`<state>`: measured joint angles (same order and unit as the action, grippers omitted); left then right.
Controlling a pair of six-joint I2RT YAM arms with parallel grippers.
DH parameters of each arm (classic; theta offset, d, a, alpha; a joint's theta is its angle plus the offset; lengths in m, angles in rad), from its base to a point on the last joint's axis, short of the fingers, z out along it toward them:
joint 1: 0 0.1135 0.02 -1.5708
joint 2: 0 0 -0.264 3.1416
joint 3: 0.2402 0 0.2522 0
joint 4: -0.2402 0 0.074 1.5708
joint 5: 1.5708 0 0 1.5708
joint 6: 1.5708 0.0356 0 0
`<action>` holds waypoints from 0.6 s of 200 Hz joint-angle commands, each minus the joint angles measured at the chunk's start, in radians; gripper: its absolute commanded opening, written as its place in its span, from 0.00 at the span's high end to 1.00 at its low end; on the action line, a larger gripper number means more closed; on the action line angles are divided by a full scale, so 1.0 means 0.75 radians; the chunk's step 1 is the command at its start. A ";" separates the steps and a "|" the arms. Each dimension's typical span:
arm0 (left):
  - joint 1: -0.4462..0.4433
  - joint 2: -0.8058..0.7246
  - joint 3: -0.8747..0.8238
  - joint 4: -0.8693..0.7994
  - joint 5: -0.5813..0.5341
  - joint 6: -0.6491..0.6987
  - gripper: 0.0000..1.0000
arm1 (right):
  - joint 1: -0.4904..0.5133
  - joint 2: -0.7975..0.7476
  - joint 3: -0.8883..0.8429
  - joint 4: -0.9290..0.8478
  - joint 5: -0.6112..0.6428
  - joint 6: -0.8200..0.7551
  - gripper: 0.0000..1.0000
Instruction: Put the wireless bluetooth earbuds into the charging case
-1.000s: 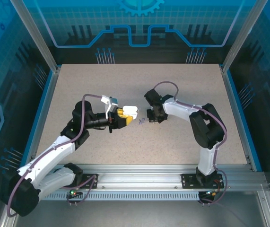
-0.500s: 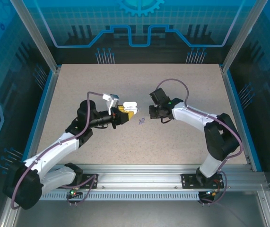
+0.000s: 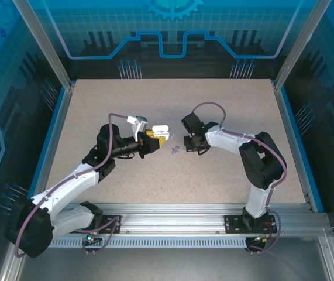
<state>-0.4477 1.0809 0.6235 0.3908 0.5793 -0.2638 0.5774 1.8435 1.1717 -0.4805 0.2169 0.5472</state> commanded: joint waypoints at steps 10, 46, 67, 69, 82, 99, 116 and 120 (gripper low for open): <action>0.006 -0.013 -0.007 0.014 -0.012 -0.001 0.84 | 0.014 0.053 0.025 -0.022 -0.017 0.031 0.85; 0.008 -0.014 -0.005 0.003 -0.011 0.008 0.84 | 0.014 0.070 0.017 -0.024 -0.027 0.032 0.77; 0.008 -0.014 -0.003 -0.005 -0.013 0.012 0.84 | 0.012 0.065 0.013 -0.024 -0.044 0.021 0.65; 0.008 -0.015 -0.003 -0.005 -0.012 0.012 0.84 | 0.013 0.063 0.013 -0.024 -0.045 0.019 0.64; 0.008 -0.015 -0.001 -0.011 -0.012 0.016 0.84 | 0.012 0.050 0.011 -0.027 -0.057 0.010 0.57; 0.008 -0.016 0.003 -0.021 -0.007 0.021 0.84 | 0.011 0.018 0.004 -0.026 -0.074 0.000 0.51; 0.008 -0.018 0.005 -0.021 -0.007 0.022 0.84 | 0.009 -0.022 -0.003 -0.029 -0.091 -0.017 0.47; 0.009 -0.018 0.005 -0.024 -0.007 0.023 0.84 | 0.009 -0.032 -0.004 -0.032 -0.091 -0.021 0.47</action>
<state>-0.4477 1.0809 0.6235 0.3786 0.5793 -0.2626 0.5774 1.8740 1.1732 -0.4816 0.1749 0.5468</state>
